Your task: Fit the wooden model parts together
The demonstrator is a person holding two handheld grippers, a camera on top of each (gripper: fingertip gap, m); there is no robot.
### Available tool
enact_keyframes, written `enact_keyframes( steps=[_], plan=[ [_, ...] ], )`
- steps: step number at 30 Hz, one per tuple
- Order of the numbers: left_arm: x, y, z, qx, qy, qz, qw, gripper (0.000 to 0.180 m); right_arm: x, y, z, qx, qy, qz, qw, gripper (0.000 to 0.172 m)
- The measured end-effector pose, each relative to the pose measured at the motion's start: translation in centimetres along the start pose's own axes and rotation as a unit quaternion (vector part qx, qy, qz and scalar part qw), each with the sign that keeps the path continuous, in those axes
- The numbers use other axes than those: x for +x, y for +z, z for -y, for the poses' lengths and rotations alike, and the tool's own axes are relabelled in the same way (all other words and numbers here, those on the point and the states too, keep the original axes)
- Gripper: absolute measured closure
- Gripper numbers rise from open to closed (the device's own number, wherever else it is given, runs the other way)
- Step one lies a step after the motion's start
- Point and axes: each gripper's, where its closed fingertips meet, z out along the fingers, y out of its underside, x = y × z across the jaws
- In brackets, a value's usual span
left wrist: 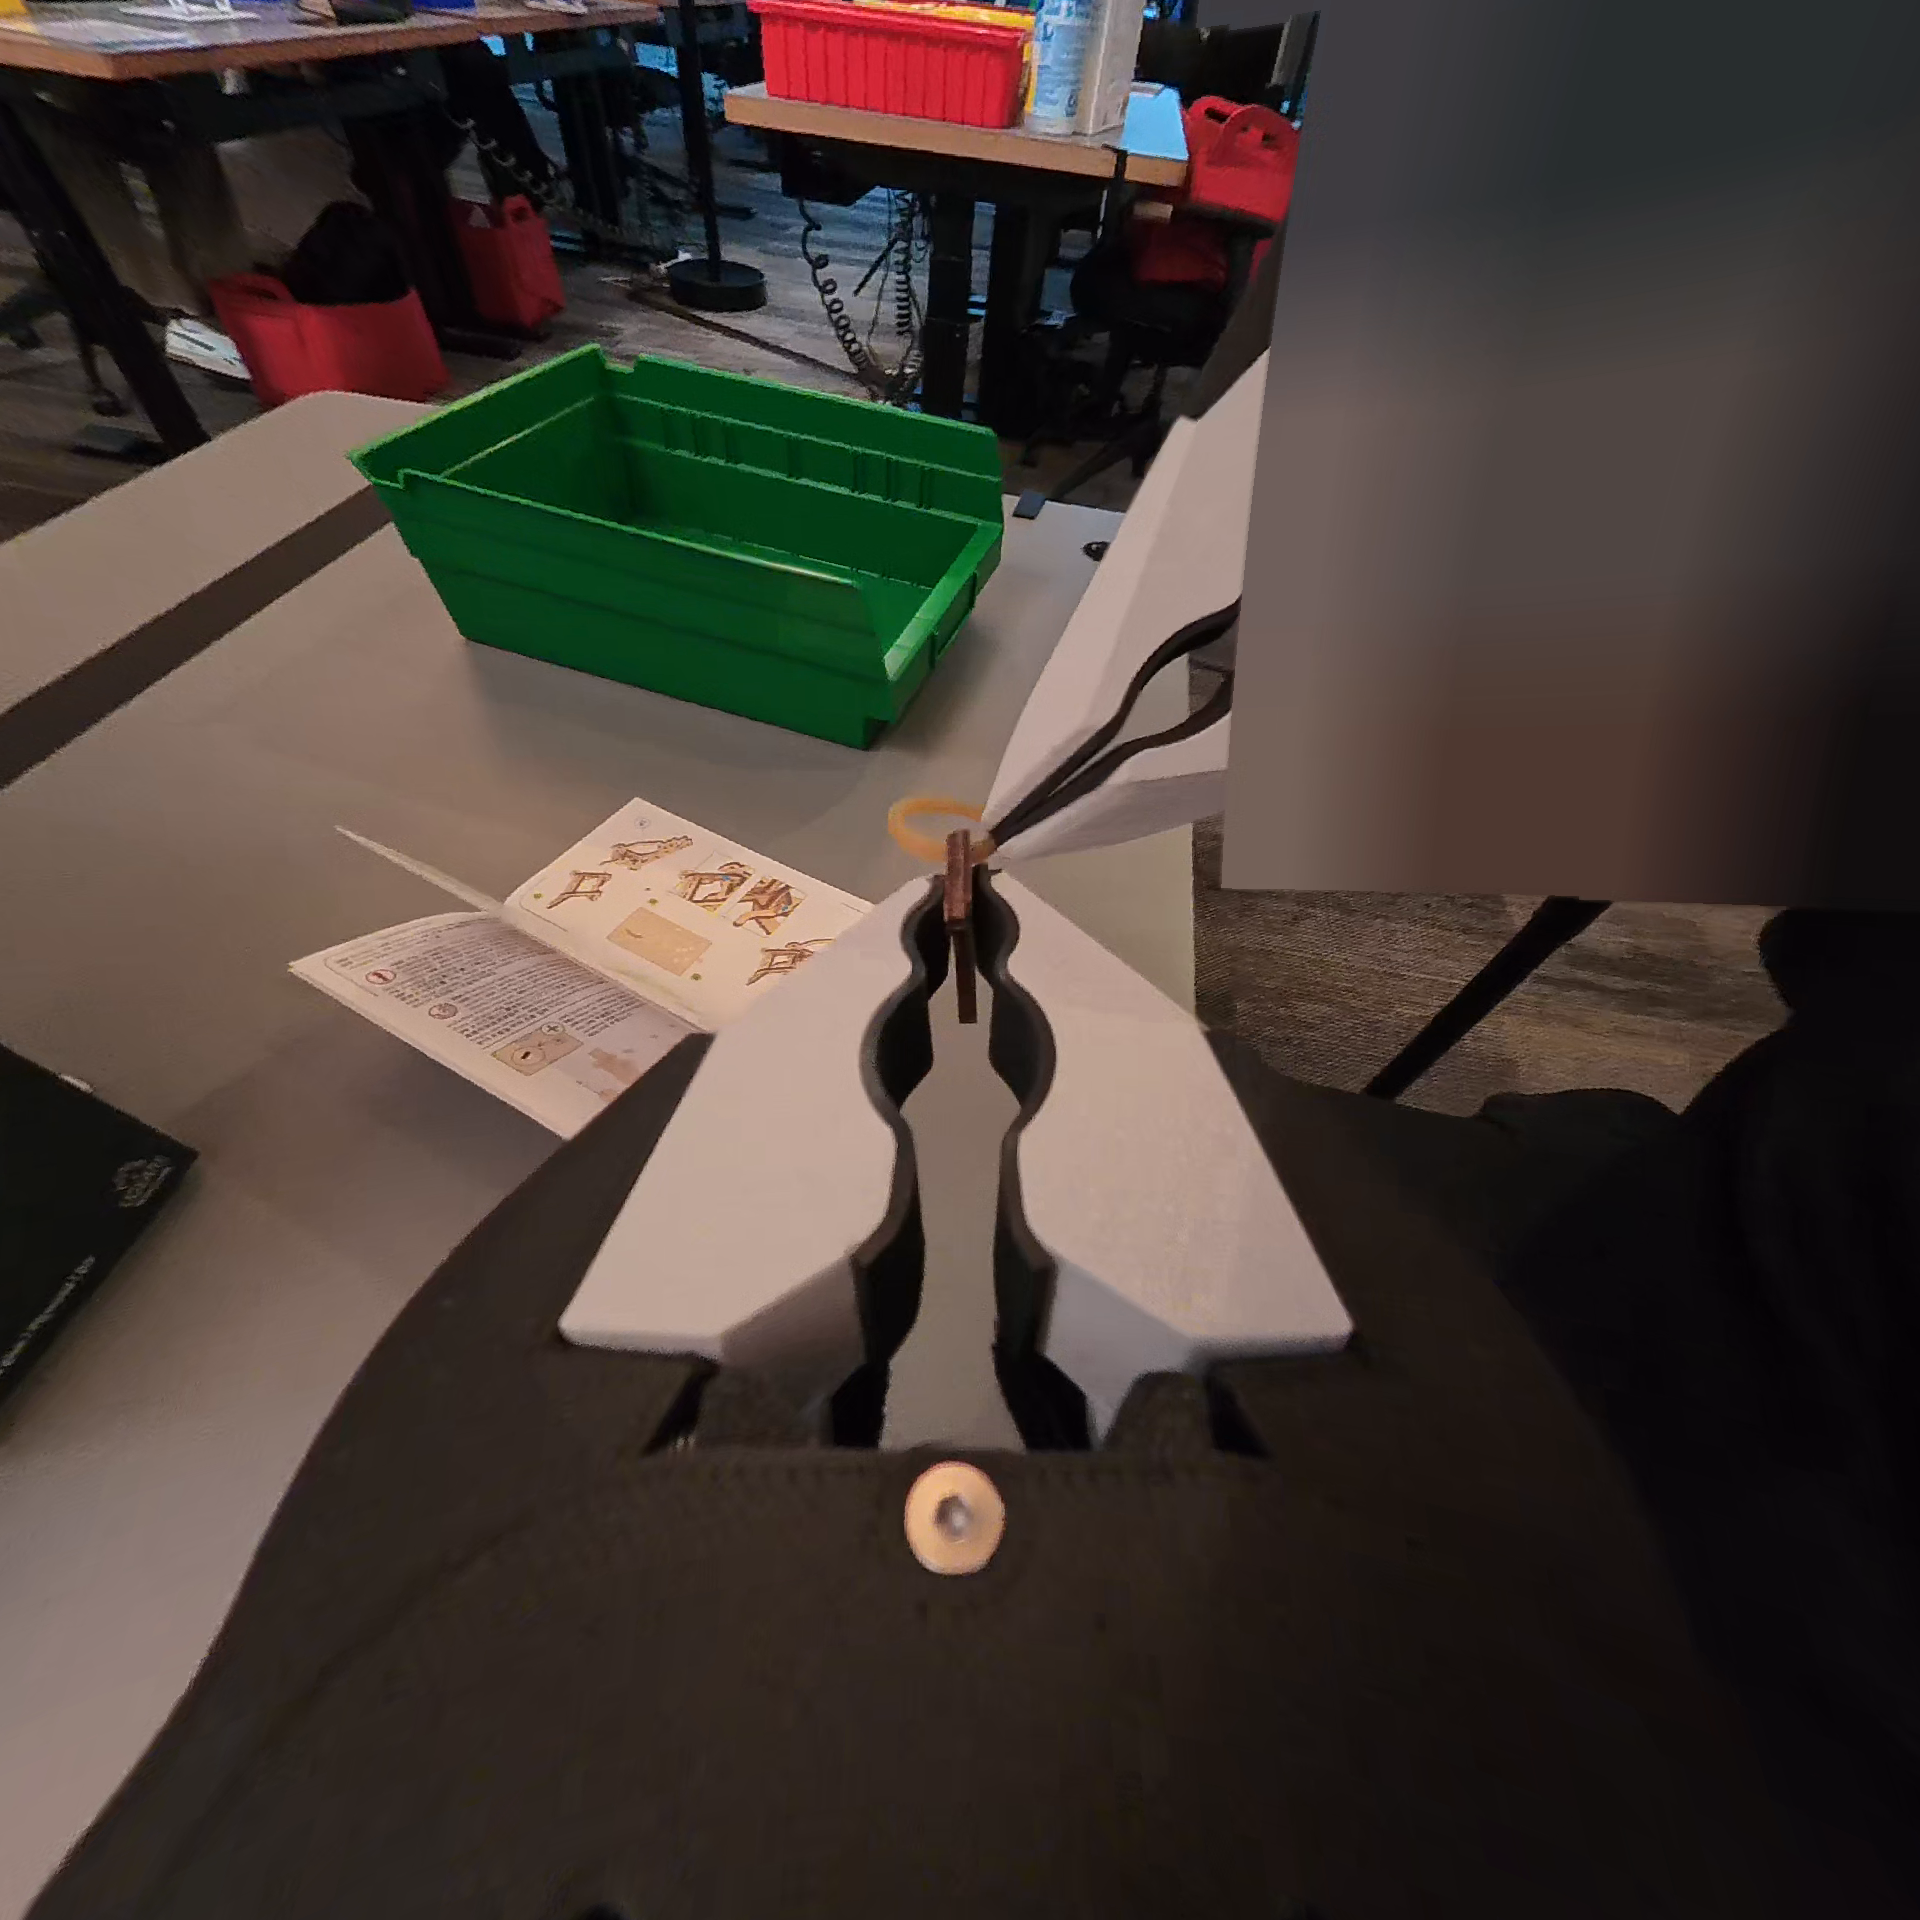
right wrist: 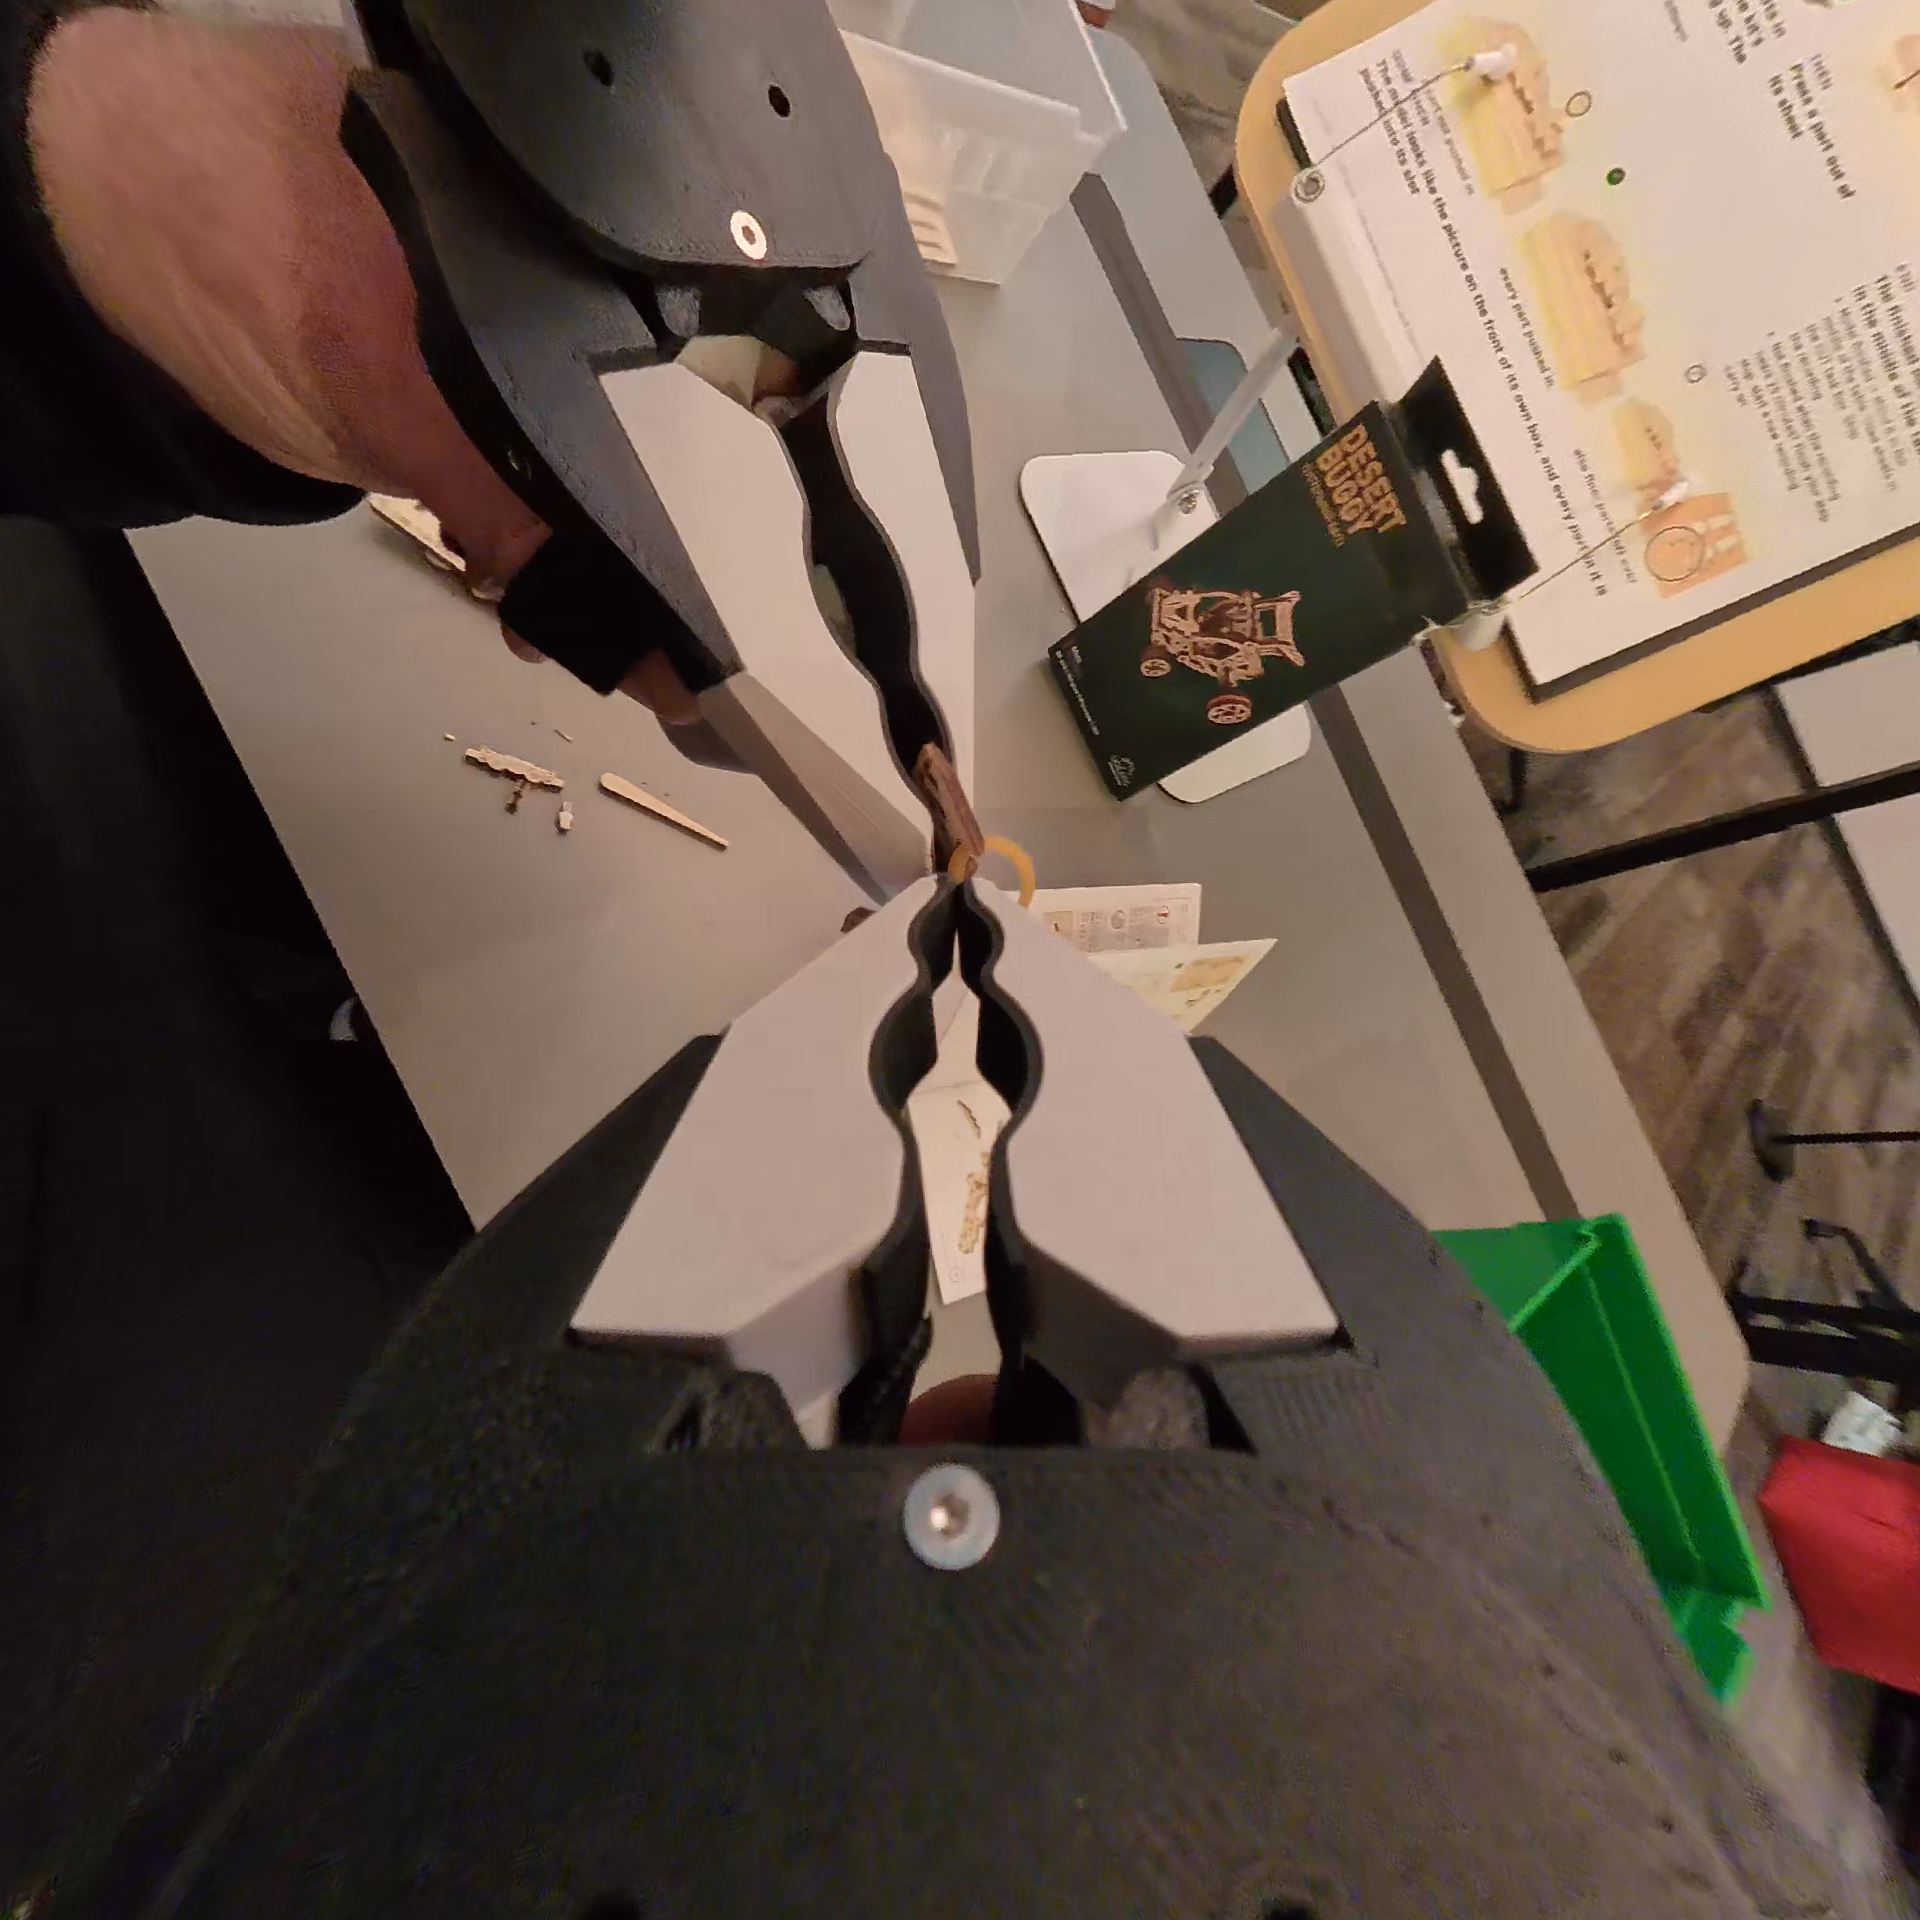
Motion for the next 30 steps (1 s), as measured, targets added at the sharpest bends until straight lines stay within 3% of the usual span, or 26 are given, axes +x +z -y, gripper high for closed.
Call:
enact_keyframes(
  steps=[15,30],
  plan=[
    [0.5,0.3,0.3,-0.01,0.036,0.032,0.999,0.179,0.0,-0.6,-0.1,-0.043,-0.045,-0.071,0.996,0.172],
    [0.7,0.8,0.5,-0.014,0.042,0.037,0.998,0.179,0.1,-1.2,-0.2,-0.05,-0.041,-0.088,0.994,0.172]
  ],
)
